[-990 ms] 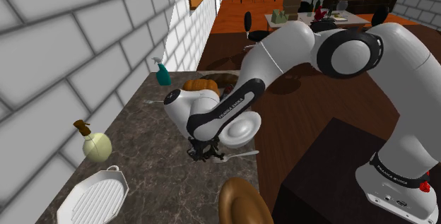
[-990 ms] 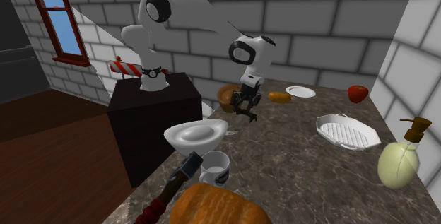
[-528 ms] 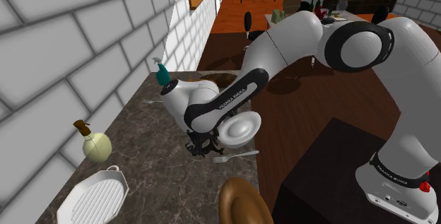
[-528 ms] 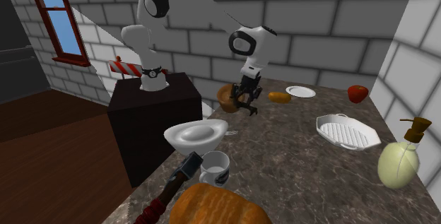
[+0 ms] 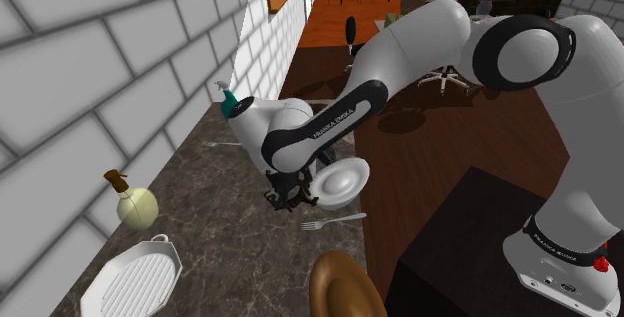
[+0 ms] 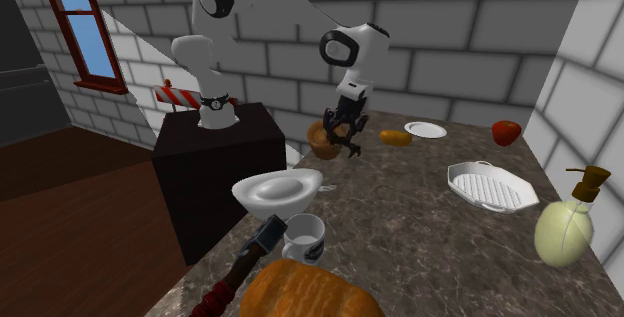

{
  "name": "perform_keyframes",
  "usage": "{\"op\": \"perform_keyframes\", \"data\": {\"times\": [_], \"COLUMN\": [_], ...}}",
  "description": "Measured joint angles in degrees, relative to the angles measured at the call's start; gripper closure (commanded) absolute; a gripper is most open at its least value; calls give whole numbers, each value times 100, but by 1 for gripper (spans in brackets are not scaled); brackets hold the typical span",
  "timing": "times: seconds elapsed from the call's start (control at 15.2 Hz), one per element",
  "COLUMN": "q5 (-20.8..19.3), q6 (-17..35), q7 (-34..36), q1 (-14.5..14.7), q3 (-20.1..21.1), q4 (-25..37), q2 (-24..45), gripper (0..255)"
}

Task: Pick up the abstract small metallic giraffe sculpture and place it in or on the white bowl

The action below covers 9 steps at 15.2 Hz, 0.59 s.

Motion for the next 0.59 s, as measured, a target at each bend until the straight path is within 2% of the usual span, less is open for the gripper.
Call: {"op": "perform_keyframes", "data": {"times": [0.59], "q5": [63], "q6": [660], "q7": [-784], "q1": [-1022], "q3": [-106], "q4": [-1507], "q2": [-968], "gripper": [255]}}
